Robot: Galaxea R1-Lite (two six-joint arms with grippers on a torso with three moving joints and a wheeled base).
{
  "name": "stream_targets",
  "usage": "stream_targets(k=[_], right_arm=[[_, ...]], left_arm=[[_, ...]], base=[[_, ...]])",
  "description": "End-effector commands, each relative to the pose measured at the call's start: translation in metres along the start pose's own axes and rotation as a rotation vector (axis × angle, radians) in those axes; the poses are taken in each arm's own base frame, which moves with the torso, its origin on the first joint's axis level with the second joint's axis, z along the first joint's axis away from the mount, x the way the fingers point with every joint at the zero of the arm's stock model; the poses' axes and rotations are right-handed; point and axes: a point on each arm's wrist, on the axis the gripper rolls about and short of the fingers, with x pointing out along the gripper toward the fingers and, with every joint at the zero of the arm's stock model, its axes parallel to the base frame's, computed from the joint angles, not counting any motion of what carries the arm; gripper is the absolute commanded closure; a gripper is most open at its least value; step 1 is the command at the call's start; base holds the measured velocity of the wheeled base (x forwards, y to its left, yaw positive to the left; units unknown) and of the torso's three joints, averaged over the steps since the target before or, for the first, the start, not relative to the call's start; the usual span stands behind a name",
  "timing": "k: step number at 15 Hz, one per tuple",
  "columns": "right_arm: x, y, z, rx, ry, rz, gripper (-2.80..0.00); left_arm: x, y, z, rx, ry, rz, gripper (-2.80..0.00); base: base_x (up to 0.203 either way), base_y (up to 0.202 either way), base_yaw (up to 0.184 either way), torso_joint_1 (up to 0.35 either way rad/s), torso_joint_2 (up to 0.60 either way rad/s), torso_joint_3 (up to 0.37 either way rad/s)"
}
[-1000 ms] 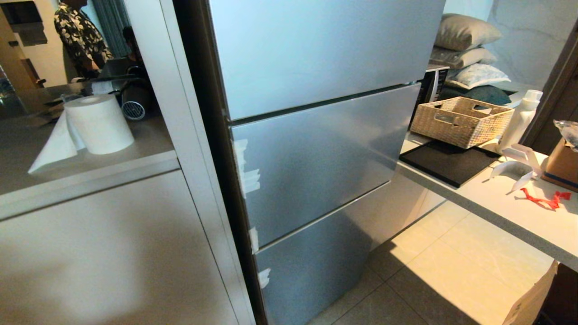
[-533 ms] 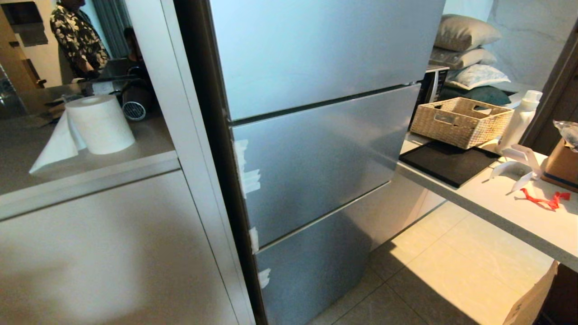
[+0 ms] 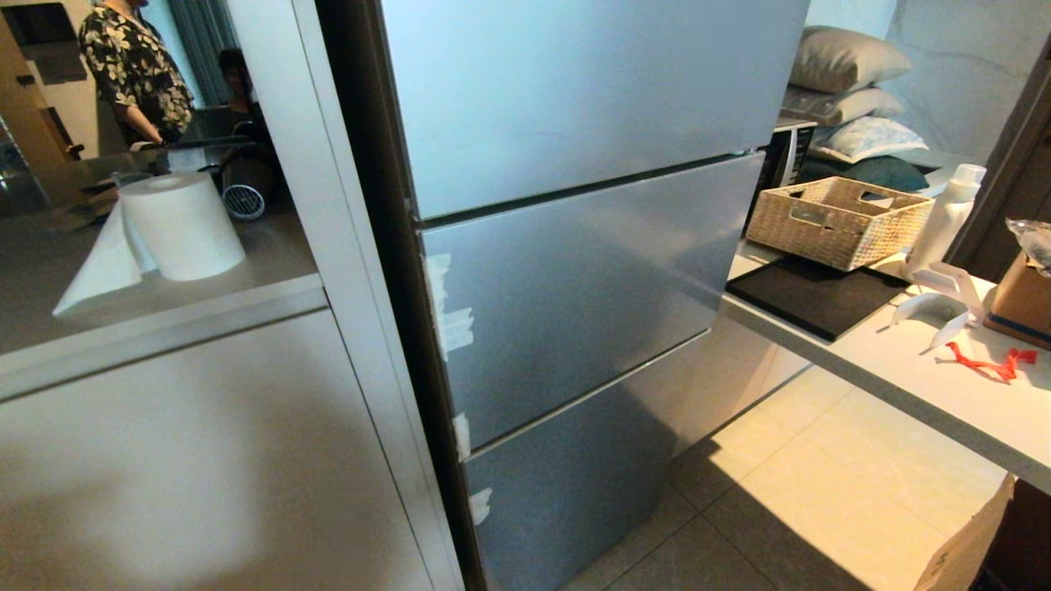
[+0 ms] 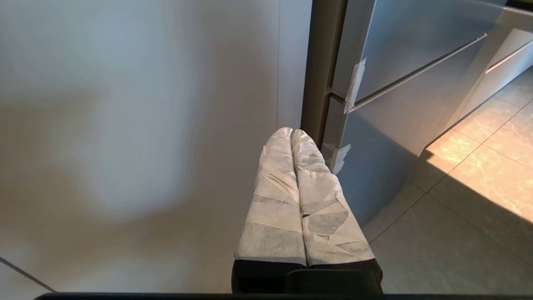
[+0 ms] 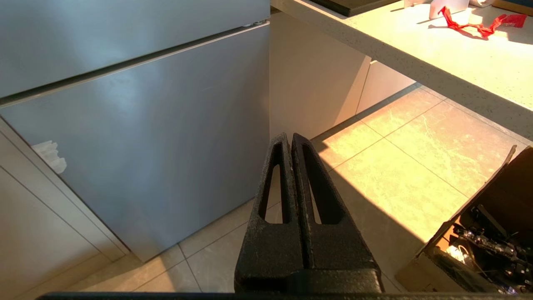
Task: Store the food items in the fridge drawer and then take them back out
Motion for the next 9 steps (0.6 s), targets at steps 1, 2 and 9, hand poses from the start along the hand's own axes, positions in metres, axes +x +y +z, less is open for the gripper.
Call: stream_targets(k=[1,2,9], right_arm=[[0.000,0.000,0.000,0.000,0.004,0.000,0.00],[0.000,0.000,-0.001,0.000,0.006,0.000,0.00],[0.000,0.000,0.000,0.000,0.004,0.000,0.00]], left_arm=[[0.000,0.000,-0.001,0.033,0.007,0.002,0.00],[0.000,0.000,0.002,0.045,-0.009,0.003,0.00],[0.043,-0.002,0.103,-0.129,0.119,-0.110,0.00]], base=[[0.000,0.000,0.000,0.000,0.00,0.000],[0.000,0.000,0.000,0.000,0.00,0.000],[0.000,0.000,0.000,0.000,0.00,0.000]])
